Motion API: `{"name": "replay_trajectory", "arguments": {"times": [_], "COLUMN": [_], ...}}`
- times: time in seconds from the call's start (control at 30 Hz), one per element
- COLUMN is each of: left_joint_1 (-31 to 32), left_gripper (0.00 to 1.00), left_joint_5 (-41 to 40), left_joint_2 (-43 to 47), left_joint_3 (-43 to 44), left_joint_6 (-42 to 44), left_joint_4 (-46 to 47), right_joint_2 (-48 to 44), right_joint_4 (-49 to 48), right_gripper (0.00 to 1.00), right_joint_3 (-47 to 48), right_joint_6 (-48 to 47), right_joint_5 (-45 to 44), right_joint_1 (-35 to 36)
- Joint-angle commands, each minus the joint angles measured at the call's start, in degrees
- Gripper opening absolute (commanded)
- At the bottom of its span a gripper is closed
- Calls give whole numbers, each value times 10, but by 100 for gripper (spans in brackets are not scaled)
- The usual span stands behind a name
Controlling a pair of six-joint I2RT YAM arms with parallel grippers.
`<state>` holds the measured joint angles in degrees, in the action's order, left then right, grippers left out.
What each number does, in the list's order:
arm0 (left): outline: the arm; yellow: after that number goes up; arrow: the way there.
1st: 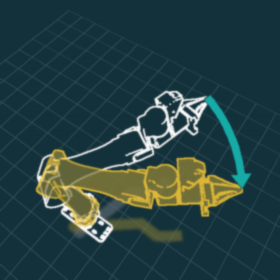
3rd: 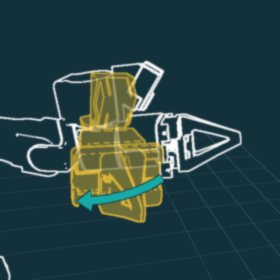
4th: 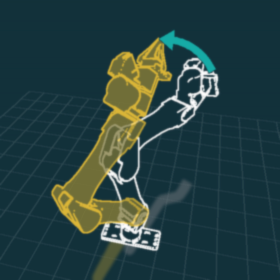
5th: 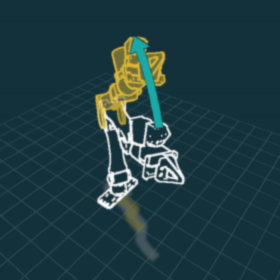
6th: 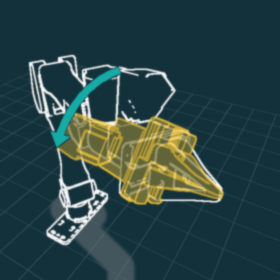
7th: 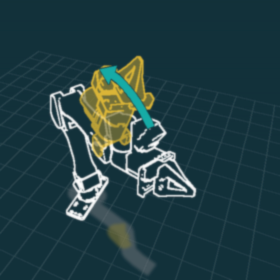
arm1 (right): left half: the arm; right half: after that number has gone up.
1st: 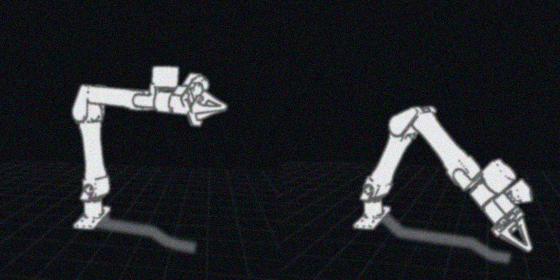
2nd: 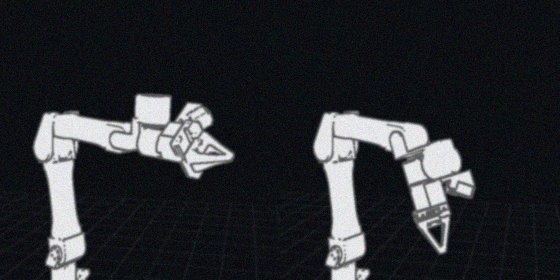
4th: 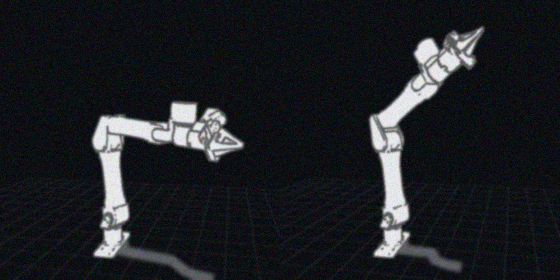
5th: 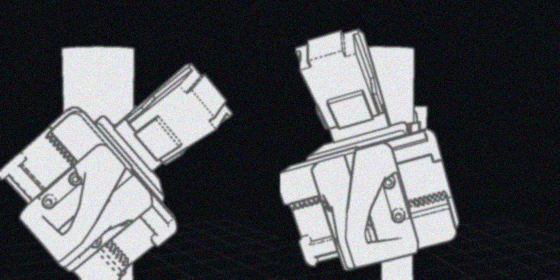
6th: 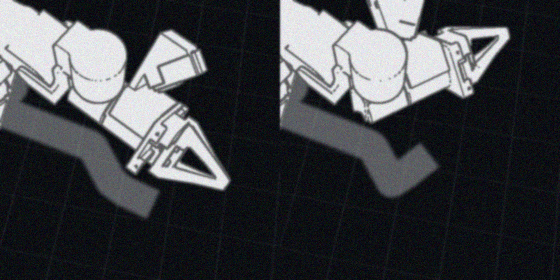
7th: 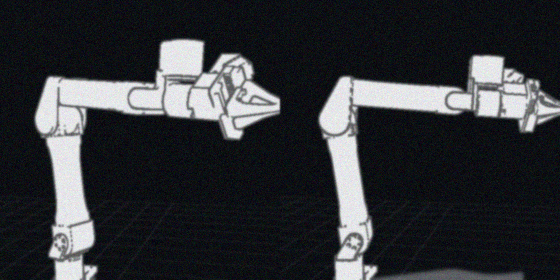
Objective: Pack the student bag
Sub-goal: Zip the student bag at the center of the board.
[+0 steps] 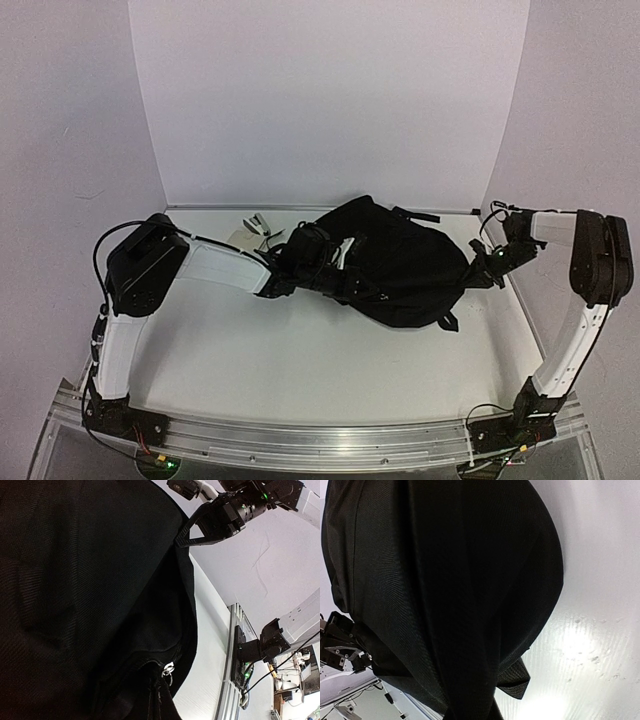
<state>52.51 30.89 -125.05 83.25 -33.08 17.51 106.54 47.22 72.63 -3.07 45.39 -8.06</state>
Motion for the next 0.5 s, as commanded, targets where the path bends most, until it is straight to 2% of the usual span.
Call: {"name": "replay_trajectory", "arguments": {"times": [0.0, 0.17, 0.37, 0.43, 0.47], "left_joint_1": [-29, -44, -68, -76, -77], "left_gripper": [0, 0, 0, 0, 0], "left_joint_5": [-22, -42, -54, -57, -53], "left_joint_2": [67, 119, 140, 143, 142], "left_joint_3": [-35, -92, -141, -149, -150], "left_joint_6": [-1, 15, 5, 0, 2], "left_joint_4": [11, -4, 1, 2, 1], "right_joint_2": [-6, 16, 25, 23, 18], "right_joint_4": [-18, -23, -30, -29, -27], "right_gripper": [0, 0, 0, 0, 0], "right_joint_3": [31, 36, 40, 38, 33], "right_joint_6": [-15, -21, -26, -35, -46], "right_joint_5": [-82, -114, -134, -118, -83], "right_joint_1": [-32, -39, -40, -40, -39]}}
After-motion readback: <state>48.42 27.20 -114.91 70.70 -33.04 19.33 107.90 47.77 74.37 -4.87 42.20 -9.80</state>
